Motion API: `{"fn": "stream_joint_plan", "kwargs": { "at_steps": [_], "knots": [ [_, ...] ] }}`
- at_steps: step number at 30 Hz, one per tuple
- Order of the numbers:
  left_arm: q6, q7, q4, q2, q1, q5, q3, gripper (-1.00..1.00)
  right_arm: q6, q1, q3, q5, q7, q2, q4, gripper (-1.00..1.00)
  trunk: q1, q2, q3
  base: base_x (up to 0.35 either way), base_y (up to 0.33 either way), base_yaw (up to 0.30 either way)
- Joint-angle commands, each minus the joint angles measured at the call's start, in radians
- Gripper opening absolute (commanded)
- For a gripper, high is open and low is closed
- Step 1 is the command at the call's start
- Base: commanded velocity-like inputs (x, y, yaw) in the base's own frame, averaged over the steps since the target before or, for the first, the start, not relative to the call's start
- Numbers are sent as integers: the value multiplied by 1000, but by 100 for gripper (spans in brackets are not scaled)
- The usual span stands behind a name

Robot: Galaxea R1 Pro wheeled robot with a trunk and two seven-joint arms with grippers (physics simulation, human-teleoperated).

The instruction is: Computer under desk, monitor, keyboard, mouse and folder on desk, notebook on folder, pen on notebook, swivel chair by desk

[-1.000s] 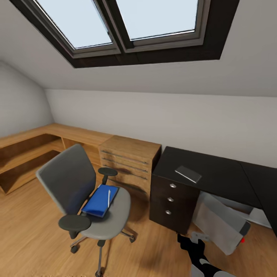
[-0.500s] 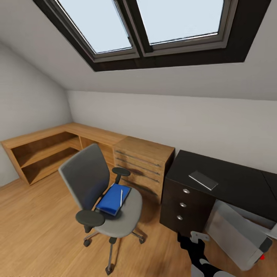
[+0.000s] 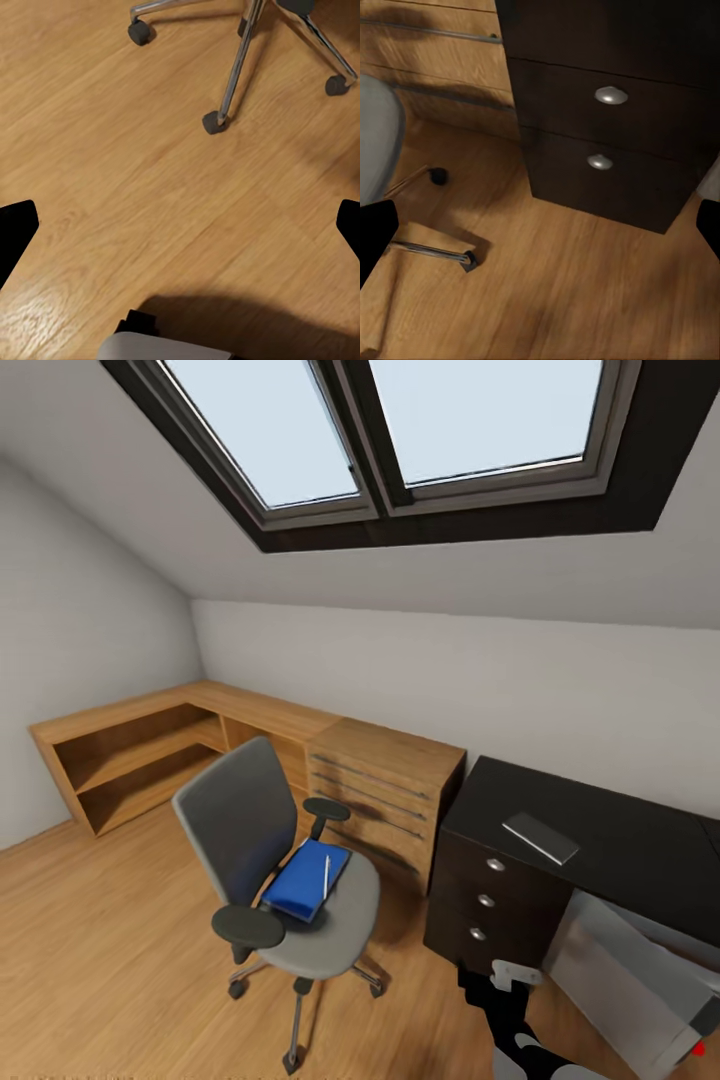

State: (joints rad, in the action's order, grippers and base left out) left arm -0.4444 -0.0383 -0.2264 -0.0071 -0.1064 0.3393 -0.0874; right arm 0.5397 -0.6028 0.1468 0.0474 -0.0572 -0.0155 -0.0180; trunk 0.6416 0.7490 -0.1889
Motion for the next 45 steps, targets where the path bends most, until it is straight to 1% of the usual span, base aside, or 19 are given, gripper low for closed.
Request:
{"fn": "stream_joint_plan", "kwargs": {
  "at_steps": [1,2,11,20,27,36,39,42,45],
  "knots": [
    [-5,-4,1,1,-1,7,-9,100,5,-1,0,4,0,-2,-2,100,-4,-6,1,0,0,140],
    [-6,-4,1,1,-1,7,-9,100,5,-1,0,4,0,-3,-2,100,-8,-13,2,0,0,146],
    [-37,-4,1,2,-1,7,-9,100,4,0,-1,-3,2,-6,-2,100,-8,-13,-10,16,0,163],
    [-40,-4,1,2,-1,7,-9,100,9,12,-4,-7,6,-11,-2,100,-8,-13,-16,288,-6,90],
    [-39,-4,2,2,-1,7,-9,100,9,12,-4,-8,6,-13,-2,100,-8,-13,-21,231,-160,219],
    [-41,-3,3,2,-1,7,-10,100,9,12,-5,-9,7,-16,-1,100,-8,-13,-27,27,-27,238],
    [-70,-2,8,2,-1,7,-10,100,9,12,-6,-9,7,-17,-1,100,-8,-13,-29,2,-2,239],
    [-94,26,22,2,-1,6,-10,100,9,13,-7,-9,7,-16,-1,100,-8,-13,-31,1,0,240],
    [-93,38,24,1,-1,0,-17,100,9,13,-7,-9,7,-16,-1,100,-8,-13,-33,0,0,241]
  ]
}}
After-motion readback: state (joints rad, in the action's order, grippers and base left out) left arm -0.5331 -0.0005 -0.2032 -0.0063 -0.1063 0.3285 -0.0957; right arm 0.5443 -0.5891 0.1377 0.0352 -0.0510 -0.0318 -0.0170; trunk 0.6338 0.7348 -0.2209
